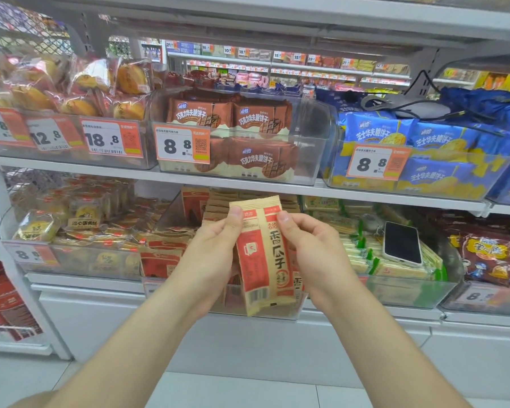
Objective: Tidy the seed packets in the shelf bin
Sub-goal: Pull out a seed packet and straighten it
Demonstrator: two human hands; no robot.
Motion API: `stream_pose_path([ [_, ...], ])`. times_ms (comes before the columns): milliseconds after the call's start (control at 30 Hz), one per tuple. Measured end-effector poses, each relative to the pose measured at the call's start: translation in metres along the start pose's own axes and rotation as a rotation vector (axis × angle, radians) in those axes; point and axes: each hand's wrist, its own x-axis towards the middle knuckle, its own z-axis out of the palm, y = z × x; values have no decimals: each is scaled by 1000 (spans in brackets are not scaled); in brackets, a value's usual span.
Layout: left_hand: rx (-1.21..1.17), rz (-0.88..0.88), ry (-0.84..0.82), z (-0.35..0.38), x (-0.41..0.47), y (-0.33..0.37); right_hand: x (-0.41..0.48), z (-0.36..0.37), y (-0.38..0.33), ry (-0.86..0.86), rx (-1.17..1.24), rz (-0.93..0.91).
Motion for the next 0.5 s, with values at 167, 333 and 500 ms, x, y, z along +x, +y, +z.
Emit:
stream_pose_path([
  [167, -128, -11, -4, 5, 4, -1, -4, 9, -2, 30, 208, 11],
  [333, -171, 59, 80, 6, 2, 2, -5, 16, -1, 48, 238, 17],
  [500, -153, 235, 266, 6, 4, 0, -11, 29, 5, 104, 240, 4],
])
